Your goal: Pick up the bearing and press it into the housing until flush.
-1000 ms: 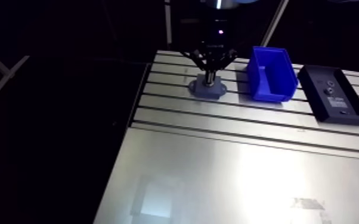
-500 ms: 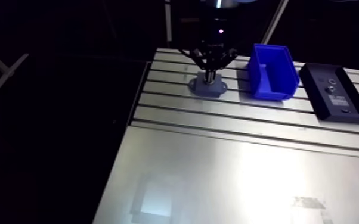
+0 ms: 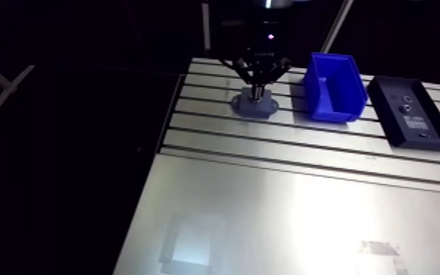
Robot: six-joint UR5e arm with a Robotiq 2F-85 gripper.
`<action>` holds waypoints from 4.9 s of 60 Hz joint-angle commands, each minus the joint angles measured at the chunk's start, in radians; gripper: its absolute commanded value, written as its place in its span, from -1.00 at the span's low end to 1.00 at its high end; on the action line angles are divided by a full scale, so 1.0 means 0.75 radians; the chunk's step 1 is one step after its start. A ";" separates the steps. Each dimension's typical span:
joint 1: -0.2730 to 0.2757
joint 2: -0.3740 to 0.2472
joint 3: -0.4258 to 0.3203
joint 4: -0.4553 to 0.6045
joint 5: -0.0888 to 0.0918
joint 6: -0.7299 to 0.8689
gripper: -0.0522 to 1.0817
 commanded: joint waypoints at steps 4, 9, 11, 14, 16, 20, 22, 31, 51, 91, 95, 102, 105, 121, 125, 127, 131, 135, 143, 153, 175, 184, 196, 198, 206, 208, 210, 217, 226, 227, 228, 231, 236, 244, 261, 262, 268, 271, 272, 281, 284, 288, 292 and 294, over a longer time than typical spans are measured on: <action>0.000 -0.001 0.002 -0.001 0.000 0.000 0.99; 0.000 -0.001 0.004 -0.001 0.000 0.000 0.99; 0.000 -0.001 0.004 0.001 0.000 0.000 0.99; 0.000 -0.001 0.004 0.001 0.000 0.000 0.99; 0.000 -0.001 0.004 0.001 0.000 0.000 0.99; 0.000 -0.001 0.006 0.001 0.000 0.000 0.99; 0.000 -0.001 0.006 0.001 0.000 0.000 0.99; 0.002 0.001 0.006 -0.001 0.000 -0.002 0.99; 0.002 0.001 0.008 -0.003 0.000 -0.002 0.99; 0.002 0.015 0.010 -0.019 0.002 -0.002 0.99; 0.002 0.015 0.010 -0.019 0.002 -0.002 0.99; 0.000 0.015 0.008 -0.019 0.002 -0.002 0.99; -0.002 0.013 0.004 -0.017 0.004 -0.002 0.99; 0.000 -0.012 -0.013 0.007 0.004 -0.004 0.99; 0.000 -0.028 -0.015 0.013 0.002 -0.004 0.99; 0.000 -0.035 -0.016 0.015 0.002 -0.004 0.99; 0.004 -0.037 -0.022 0.032 0.001 -0.004 0.99; 0.004 -0.047 -0.029 0.069 0.000 -0.004 0.99; 0.004 -0.075 -0.048 0.155 -0.001 -0.004 0.99; 0.004 -0.132 -0.078 0.234 -0.003 -0.004 0.59; -0.085 -0.285 -0.301 0.582 -0.016 -0.002 -0.90; -0.129 -0.301 -0.383 0.683 -0.024 -0.002 -0.90; -0.172 -0.323 -0.409 0.689 -0.068 -0.004 -0.90; -0.174 -0.327 -0.411 0.689 -0.073 -0.004 -0.90; -0.184 -0.328 -0.418 0.691 -0.072 -0.006 -0.90; -0.184 -0.328 -0.418 0.691 -0.071 -0.004 -0.90; -0.186 -0.328 -0.416 0.689 -0.071 -0.006 -0.90; -0.190 -0.328 -0.415 0.680 -0.061 -0.004 -0.90; -0.194 -0.328 -0.421 0.676 -0.059 -0.002 -0.90; -0.198 -0.328 -0.427 0.676 -0.057 -0.002 -0.90; -0.198 -0.328 -0.427 0.676 -0.057 -0.002 -0.90; -0.204 -0.326 -0.434 0.676 -0.053 -0.002 -0.90; -0.205 -0.324 -0.440 0.676 -0.049 -0.002 -0.90; -0.208 -0.322 -0.458 0.676 -0.030 -0.002 -0.90; -0.235 -0.341 -0.489 0.696 0.004 -0.004 -0.90; -0.235 -0.341 -0.489 0.696 0.004 -0.004 -0.90; -0.237 -0.361 -0.483 0.707 0.002 -0.004 -0.90; -0.237 -0.366 -0.481 0.709 0.002 -0.004 -0.90; -0.237 -0.374 -0.476 0.709 0.002 -0.004 -0.90; -0.237 -0.393 -0.453 0.709 0.002 -0.004 -0.90; -0.237 -0.399 -0.447 0.709 0.002 -0.004 -0.90; -0.237 -0.406 -0.437 0.707 0.002 -0.004 -0.90; -0.237 -0.406 -0.432 0.707 0.001 -0.004 -0.90; -0.239 -0.406 -0.429 0.707 0.000 -0.004 -0.90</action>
